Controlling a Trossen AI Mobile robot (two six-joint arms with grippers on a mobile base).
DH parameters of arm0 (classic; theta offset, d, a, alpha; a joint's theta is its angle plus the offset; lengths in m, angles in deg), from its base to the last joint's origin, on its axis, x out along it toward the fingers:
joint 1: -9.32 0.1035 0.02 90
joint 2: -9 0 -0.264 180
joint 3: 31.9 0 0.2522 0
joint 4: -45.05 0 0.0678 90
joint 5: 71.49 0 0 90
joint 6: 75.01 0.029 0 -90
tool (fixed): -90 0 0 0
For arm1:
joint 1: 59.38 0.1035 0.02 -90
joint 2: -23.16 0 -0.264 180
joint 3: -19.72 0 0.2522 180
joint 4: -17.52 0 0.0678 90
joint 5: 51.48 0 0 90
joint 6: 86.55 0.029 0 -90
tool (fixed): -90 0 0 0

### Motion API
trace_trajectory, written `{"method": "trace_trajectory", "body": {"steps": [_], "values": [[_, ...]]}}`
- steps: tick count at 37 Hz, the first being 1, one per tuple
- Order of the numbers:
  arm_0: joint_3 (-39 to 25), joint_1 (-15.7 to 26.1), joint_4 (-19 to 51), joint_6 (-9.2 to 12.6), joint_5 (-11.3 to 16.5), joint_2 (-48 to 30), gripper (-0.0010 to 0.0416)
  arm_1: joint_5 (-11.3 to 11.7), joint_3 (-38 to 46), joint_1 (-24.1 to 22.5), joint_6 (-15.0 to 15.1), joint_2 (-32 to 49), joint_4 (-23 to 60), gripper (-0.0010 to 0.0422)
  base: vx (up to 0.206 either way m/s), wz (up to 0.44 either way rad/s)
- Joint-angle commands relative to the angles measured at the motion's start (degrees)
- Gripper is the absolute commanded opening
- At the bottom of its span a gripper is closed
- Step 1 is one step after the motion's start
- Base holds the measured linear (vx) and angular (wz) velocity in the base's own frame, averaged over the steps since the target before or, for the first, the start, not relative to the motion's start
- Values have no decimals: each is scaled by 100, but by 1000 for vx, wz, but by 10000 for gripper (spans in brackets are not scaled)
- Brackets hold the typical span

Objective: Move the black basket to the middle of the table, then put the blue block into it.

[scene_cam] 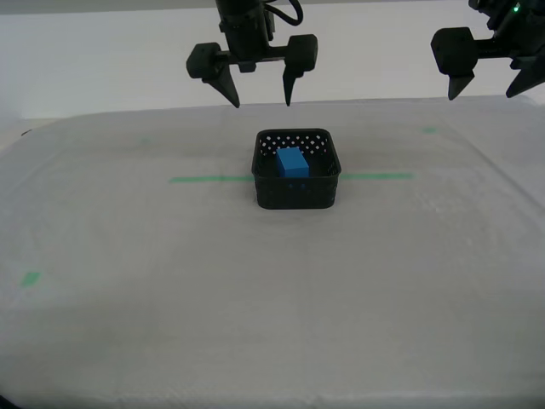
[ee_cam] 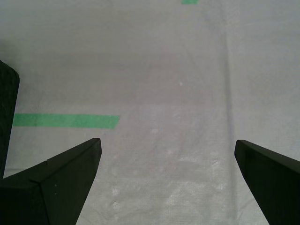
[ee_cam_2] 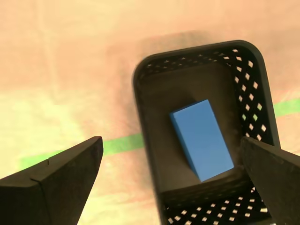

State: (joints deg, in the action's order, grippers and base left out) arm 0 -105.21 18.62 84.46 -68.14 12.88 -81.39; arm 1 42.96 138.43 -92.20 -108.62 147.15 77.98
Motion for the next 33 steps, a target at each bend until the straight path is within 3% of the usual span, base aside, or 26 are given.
{"method": "trace_trajectory", "body": {"steps": [1,8,24,29,33], "values": [[-2,7,-9,0,-7,0,399,31,-151,111,31,-190,2,402,0,0],[-2,7,-15,0,-7,0,399,31,-785,372,35,-675,-227,401,0,0],[-2,7,-28,0,-7,0,399,22,-3147,1276,26,-2400,-1309,401,0,0],[-2,7,-33,0,-7,0,399,-109,-3681,1674,382,-2830,-1558,401,0,0],[-2,7,-33,0,-7,0,399,-393,-3989,2035,737,-3040,-1744,401,0,0]]}}
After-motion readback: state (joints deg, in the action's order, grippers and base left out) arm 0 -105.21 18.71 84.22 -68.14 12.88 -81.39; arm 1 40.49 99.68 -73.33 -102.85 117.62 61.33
